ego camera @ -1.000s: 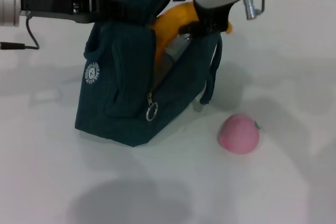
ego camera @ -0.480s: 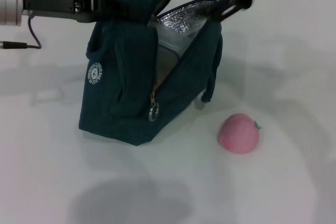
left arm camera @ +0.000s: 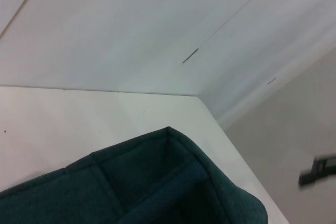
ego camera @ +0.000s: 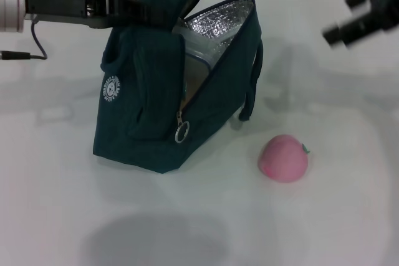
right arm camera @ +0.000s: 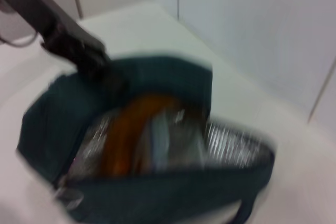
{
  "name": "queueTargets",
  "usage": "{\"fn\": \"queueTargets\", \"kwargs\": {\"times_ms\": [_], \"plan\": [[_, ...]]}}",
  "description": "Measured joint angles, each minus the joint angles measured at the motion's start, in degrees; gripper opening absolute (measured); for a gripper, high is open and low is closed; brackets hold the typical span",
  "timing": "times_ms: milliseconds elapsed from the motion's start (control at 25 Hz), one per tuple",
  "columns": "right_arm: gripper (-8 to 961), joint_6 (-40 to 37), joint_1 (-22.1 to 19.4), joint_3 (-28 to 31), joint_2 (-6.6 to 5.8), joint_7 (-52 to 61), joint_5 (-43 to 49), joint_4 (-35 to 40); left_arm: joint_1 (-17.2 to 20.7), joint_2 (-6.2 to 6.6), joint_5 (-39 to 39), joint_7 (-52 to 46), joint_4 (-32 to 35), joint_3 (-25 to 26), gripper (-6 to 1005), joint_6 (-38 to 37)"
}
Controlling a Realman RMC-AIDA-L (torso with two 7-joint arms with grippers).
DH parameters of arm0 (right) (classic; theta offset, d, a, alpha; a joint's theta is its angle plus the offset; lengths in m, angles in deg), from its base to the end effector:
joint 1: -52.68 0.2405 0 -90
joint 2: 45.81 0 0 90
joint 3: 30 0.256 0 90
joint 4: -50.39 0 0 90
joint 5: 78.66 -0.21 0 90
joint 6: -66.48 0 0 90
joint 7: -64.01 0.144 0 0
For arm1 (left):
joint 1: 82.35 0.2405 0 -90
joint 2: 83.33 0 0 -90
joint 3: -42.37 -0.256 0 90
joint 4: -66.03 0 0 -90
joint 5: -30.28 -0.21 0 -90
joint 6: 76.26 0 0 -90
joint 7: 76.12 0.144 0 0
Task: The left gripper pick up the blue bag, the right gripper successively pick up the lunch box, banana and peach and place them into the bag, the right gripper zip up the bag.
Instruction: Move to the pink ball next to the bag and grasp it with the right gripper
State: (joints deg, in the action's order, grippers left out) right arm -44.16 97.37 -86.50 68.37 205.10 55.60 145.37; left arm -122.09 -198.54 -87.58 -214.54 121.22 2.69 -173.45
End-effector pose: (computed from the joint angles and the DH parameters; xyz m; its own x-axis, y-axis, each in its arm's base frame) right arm 0.0859 0.3556 0.1135 0.9078 -0.4194 -0.0024 -0.3938 -0.8504 -0.3489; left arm -0.1853 0.3797 0.0717 0.4344 0.7954 0.4226 0.8330 -0.5332 0.1473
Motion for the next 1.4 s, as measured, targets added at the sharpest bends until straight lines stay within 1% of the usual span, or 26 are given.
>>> {"fn": "queueTargets", "kwargs": {"times_ms": [80, 160, 280, 360, 400, 560, 840, 960, 1080, 1400], "plan": [[784, -2.2, 0.5, 0.4, -0.4, 2.1, 0.4, -3.4, 0.0, 0.0, -0.2, 0.0, -0.1, 0.0, 36, 0.0], [784, -3.6, 1.0, 0.1, -0.5, 3.8, 0.9, -8.5, -0.1, 0.0, -0.4, 0.0, -0.5, -0.1, 36, 0.0], [784, -3.6, 1.3, -0.7, 0.07, 4.1, 2.1, -13.8, -0.1, 0.15, -0.5, 0.0, -1.1, -0.1, 35, 0.0], [784, -2.6, 1.4, -2.5, 0.47, 3.7, 2.6, -16.4, -0.1, 0.28, -0.5, 0.2, -1.4, -0.1, 35, 0.0], [784, -2.0, 1.4, -3.4, 0.56, 3.6, 2.7, -17.0, -0.1, 0.35, -0.5, 0.2, -1.4, -0.1, 35, 0.0], [784, 2.1, 1.6, -10.8, 0.9, 3.4, 4.4, -19.1, 0.0, 0.41, -0.5, 0.3, -1.4, -0.1, 36, 0.1], [783, 6.6, 3.3, -15.8, 1.18, 3.0, 4.3, -24.7, 0.0, 0.44, -0.6, 0.6, -1.4, -0.1, 36, 0.1], [783, 9.8, 3.2, -20.1, 1.43, 2.9, 4.2, -26.6, 0.0, 0.44, -0.6, 0.6, -1.4, -0.1, 35, 0.1], [784, 12.3, 3.0, -23.1, 1.65, 2.8, 4.1, -28.0, 0.0, 0.4, -0.7, 0.6, -1.4, -0.1, 35, 0.1], [783, 17.8, 2.7, -26.3, 1.78, 1.0, 1.3, -32.1, 0.0, 0.12, -0.7, 0.8, -1.4, -0.1, 36, 0.1]]}}
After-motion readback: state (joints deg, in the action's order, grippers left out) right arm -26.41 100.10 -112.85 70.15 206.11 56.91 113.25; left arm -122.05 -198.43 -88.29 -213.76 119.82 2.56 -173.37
